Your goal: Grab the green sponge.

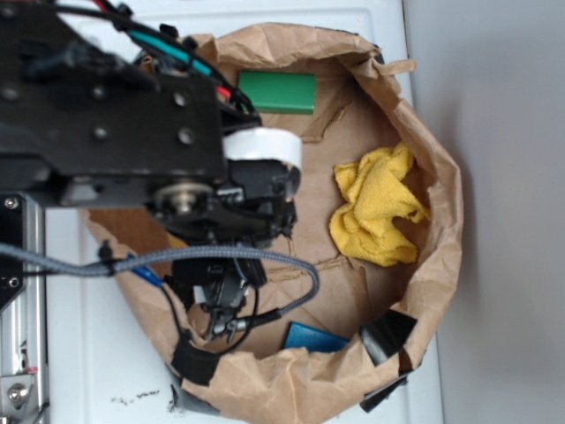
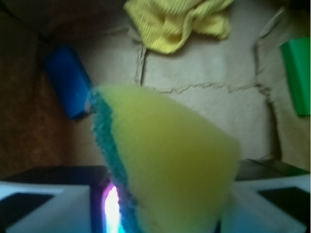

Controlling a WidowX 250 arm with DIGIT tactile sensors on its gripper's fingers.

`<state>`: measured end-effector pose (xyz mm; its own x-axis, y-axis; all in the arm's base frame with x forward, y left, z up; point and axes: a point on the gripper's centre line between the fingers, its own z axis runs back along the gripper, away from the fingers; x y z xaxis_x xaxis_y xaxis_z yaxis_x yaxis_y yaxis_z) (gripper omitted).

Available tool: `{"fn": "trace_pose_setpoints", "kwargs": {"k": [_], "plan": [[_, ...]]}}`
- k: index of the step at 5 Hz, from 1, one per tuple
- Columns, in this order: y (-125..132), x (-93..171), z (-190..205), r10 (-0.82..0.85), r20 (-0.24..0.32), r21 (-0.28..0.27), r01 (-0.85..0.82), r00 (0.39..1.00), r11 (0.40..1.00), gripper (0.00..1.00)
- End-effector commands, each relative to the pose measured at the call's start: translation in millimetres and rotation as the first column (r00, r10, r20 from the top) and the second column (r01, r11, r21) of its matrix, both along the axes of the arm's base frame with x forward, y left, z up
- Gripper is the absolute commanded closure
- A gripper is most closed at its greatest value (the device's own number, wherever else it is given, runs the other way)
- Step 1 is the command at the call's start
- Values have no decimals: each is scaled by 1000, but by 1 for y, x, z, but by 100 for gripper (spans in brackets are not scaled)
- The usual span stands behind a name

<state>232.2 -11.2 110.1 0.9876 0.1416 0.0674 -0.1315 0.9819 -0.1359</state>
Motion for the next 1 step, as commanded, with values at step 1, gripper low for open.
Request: {"fn": "trace_pose_setpoints", "kwargs": {"k": [1], "plan": [[25, 17, 23, 147, 293, 23, -160, 945, 987, 100]]}}
